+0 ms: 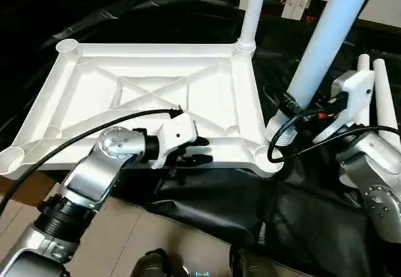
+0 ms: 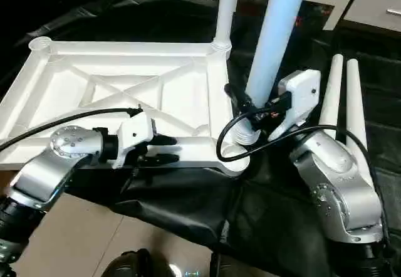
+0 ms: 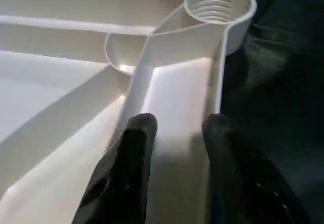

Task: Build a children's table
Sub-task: Insert table leg to table base

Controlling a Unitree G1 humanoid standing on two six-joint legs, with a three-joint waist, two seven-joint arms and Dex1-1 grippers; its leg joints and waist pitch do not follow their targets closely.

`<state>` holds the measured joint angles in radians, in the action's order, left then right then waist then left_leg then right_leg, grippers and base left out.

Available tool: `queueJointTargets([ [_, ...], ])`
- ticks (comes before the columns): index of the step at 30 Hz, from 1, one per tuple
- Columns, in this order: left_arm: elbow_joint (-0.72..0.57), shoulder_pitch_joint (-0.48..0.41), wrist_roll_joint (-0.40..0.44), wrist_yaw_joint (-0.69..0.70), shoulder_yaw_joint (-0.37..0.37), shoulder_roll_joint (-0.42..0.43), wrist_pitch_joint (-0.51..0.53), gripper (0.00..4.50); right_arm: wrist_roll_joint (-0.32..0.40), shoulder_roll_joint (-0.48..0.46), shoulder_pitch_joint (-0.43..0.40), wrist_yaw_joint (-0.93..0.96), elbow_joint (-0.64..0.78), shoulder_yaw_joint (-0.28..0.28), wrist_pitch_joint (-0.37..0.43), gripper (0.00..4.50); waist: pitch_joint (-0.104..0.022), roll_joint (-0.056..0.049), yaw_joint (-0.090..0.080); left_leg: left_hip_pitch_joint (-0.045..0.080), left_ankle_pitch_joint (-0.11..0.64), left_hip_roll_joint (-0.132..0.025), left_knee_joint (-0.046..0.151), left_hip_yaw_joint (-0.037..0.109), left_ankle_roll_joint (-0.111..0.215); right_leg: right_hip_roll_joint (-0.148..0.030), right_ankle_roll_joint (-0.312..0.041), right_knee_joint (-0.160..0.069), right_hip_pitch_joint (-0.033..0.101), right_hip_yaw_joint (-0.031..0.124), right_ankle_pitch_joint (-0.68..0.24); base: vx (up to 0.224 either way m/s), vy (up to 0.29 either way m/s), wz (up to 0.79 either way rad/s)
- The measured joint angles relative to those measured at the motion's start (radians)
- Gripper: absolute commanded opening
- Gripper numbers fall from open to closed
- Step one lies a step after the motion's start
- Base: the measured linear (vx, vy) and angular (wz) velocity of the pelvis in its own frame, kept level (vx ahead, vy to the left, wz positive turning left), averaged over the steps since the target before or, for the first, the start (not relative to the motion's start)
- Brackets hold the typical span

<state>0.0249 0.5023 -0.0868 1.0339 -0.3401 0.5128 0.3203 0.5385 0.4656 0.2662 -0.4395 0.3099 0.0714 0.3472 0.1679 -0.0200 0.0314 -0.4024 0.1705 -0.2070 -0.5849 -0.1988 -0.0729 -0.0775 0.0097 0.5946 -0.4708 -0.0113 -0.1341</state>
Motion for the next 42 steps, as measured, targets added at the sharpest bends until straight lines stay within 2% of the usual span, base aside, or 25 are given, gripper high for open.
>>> queueJointTargets([
  [7, -0.001, -0.022, -0.019, 0.046, -0.010, 0.020, 0.035, 1.90, -0.002, 0.000, -0.023, 0.003, 0.006, 0.000, 0.006, 1.80, 0.006, -0.009, 0.001, 0.000, 0.000, 0.000, 0.000, 0.000, 0.000, -0.001, 0.000, 0.000, 0.000, 0.001, 0.000, 0.000, 0.000, 0.00],
  [8, -0.001, -0.022, -0.024, 0.049, -0.010, 0.020, 0.040, 2.07, -0.003, 0.000, -0.023, 0.003, 0.007, 0.000, 0.009, 1.80, 0.007, -0.010, 0.001, 0.000, 0.000, 0.000, 0.000, 0.000, 0.000, -0.001, 0.000, 0.000, 0.000, 0.001, 0.000, 0.000, 0.000, 0.00],
  [10, -0.001, -0.022, -0.033, 0.054, -0.010, 0.019, 0.048, 2.07, -0.005, 0.000, -0.023, 0.003, 0.012, 0.000, 0.014, 1.80, 0.008, -0.012, 0.002, 0.000, 0.000, 0.000, 0.000, 0.000, 0.000, -0.001, 0.000, 0.000, 0.000, 0.000, 0.000, 0.000, 0.000, 0.00],
  [18, 0.011, -0.020, 0.007, 0.031, -0.019, 0.018, 0.018, 2.24, -0.014, -0.003, -0.023, 0.005, 0.032, 0.000, 0.015, 1.80, 0.008, -0.013, 0.001, 0.000, 0.000, 0.000, 0.003, 0.000, 0.000, -0.001, 0.000, -0.002, 0.000, 0.000, 0.000, 0.000, 0.000, 0.00],
  [19, 0.013, -0.019, 0.009, 0.031, -0.019, 0.017, 0.017, 1.96, -0.014, -0.003, -0.023, 0.005, 0.032, 0.000, 0.015, 1.80, 0.008, -0.013, 0.001, 0.000, 0.000, 0.000, 0.003, 0.000, 0.000, -0.001, 0.000, -0.002, 0.000, 0.000, 0.000, 0.000, 0.000, 0.00],
  [22, 0.031, -0.009, 0.016, 0.014, -0.019, 0.009, 0.013, 1.86, -0.015, -0.004, -0.023, 0.005, 0.032, 0.000, 0.017, 1.80, 0.008, -0.013, 0.001, 0.000, 0.000, 0.000, 0.003, 0.000, -0.001, -0.001, 0.000, -0.002, 0.000, 0.000, 0.000, 0.000, 0.000, 0.00],
  [25, 0.041, -0.003, 0.023, 0.006, -0.019, 0.006, 0.007, 1.51, -0.021, -0.005, -0.023, 0.005, 0.032, 0.000, 0.018, 1.80, 0.008, -0.013, 0.001, 0.000, 0.000, 0.000, 0.003, 0.000, -0.001, -0.001, 0.000, -0.002, 0.000, 0.001, 0.000, 0.000, 0.000, 0.00],
  [27, 0.041, -0.003, 0.023, 0.011, -0.019, 0.006, 0.007, 1.46, -0.021, -0.005, -0.023, 0.005, 0.032, 0.000, 0.018, 1.80, 0.008, -0.013, 0.001, 0.001, 0.000, 0.000, 0.003, 0.000, -0.001, -0.001, 0.000, -0.002, 0.000, 0.001, 0.000, 0.000, 0.000, 0.00],
  [29, 0.040, -0.003, 0.024, 0.014, -0.019, 0.006, 0.007, 1.15, -0.022, -0.005, -0.022, 0.005, 0.032, 0.000, 0.018, 1.80, 0.008, -0.013, 0.001, 0.000, 0.000, 0.000, 0.003, 0.000, -0.001, -0.001, 0.000, -0.002, 0.000, 0.001, 0.000, 0.000, 0.000, 0.00],
  [32, 0.040, -0.003, 0.025, 0.024, -0.022, 0.009, 0.005, 1.05, -0.022, -0.005, -0.020, 0.004, 0.032, 0.000, 0.018, 1.80, 0.008, -0.013, 0.001, 0.001, 0.000, 0.000, 0.003, 0.000, -0.001, -0.001, 0.000, -0.001, 0.000, 0.001, 0.000, 0.000, 0.000, 0.00],
  [33, 0.040, -0.003, 0.025, 0.025, -0.023, 0.010, 0.003, 0.83, -0.022, -0.005, -0.020, 0.004, 0.032, 0.000, 0.018, 1.80, 0.008, -0.013, 0.001, 0.000, 0.000, 0.000, 0.003, 0.000, -0.001, -0.001, 0.000, -0.001, 0.000, 0.001, 0.000, 0.000, 0.000, 0.00],
  [42, 0.028, -0.005, 0.052, 0.052, -0.049, 0.036, -0.032, 0.20, -0.017, -0.021, -0.015, 0.004, 0.031, 0.005, 0.021, 1.80, 0.008, -0.014, -0.003, 0.001, 0.000, 0.000, 0.006, -0.001, -0.001, -0.001, 0.000, -0.002, 0.000, 0.000, -0.001, 0.000, 0.000, 0.00],
])
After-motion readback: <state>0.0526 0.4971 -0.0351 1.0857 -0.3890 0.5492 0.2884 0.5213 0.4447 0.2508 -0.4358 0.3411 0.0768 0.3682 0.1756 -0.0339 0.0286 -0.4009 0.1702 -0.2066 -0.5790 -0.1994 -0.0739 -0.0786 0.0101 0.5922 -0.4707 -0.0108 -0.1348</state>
